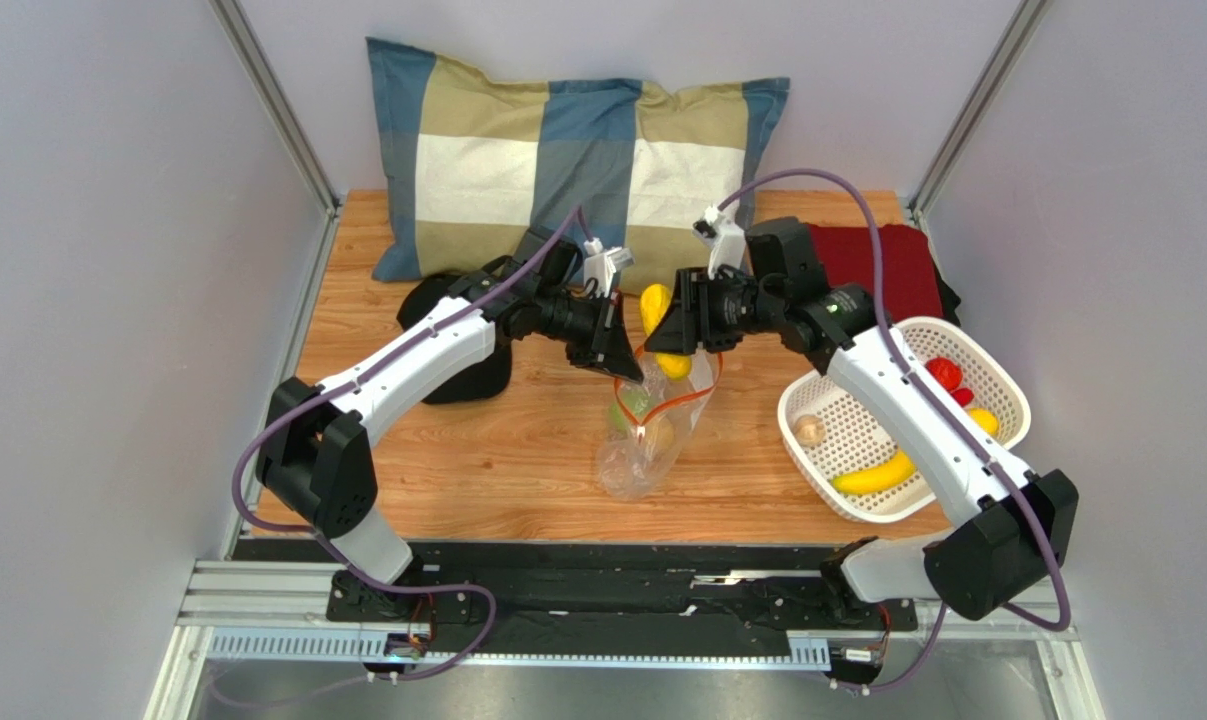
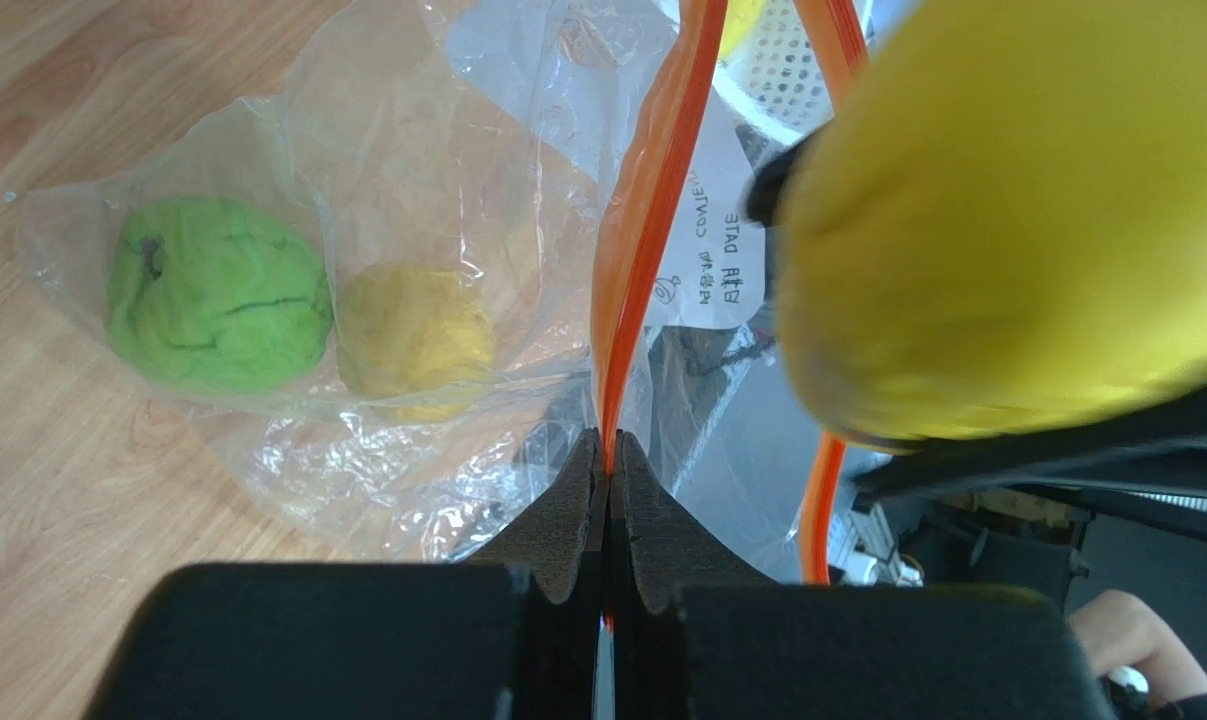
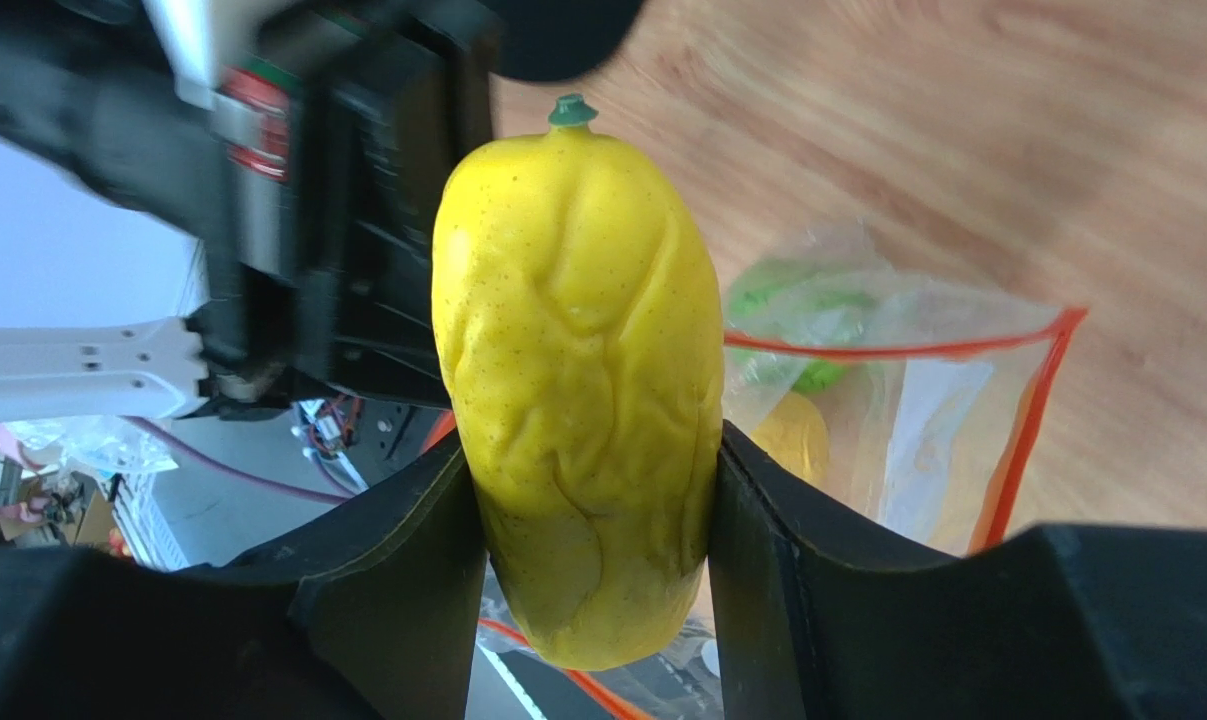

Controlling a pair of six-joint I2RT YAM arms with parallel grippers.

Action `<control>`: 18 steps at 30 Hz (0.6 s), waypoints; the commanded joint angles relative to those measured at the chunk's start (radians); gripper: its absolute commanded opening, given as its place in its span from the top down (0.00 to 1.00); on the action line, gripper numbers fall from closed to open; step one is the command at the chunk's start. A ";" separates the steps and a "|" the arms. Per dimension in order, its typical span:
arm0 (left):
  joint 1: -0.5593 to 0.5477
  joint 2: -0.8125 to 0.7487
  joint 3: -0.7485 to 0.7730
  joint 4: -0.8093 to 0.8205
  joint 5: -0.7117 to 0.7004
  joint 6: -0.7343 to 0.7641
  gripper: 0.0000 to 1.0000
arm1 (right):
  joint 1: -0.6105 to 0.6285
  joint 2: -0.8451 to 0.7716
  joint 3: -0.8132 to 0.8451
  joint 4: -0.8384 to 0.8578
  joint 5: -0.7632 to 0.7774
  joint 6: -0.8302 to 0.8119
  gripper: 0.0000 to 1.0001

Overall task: Place the food in the zip-top bag and seal the zipper
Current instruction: Place the fake fruit in the zipper food storage bag.

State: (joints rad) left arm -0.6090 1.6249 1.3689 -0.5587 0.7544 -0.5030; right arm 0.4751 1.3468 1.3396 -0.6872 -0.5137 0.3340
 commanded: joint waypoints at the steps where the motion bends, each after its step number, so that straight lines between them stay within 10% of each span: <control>1: 0.005 -0.049 0.029 0.010 -0.027 0.006 1.00 | 0.036 -0.032 -0.080 0.045 0.104 0.056 1.00; 8: 0.031 -0.056 0.027 0.017 -0.024 -0.011 1.00 | 0.048 -0.038 -0.135 -0.027 0.144 0.004 0.94; 18: 0.031 -0.060 0.027 0.019 -0.026 -0.009 1.00 | 0.043 -0.023 0.039 -0.207 0.198 -0.164 0.10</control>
State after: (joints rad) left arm -0.5808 1.6073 1.3689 -0.5579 0.7261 -0.5102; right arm 0.5205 1.3476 1.2617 -0.8394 -0.3580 0.2634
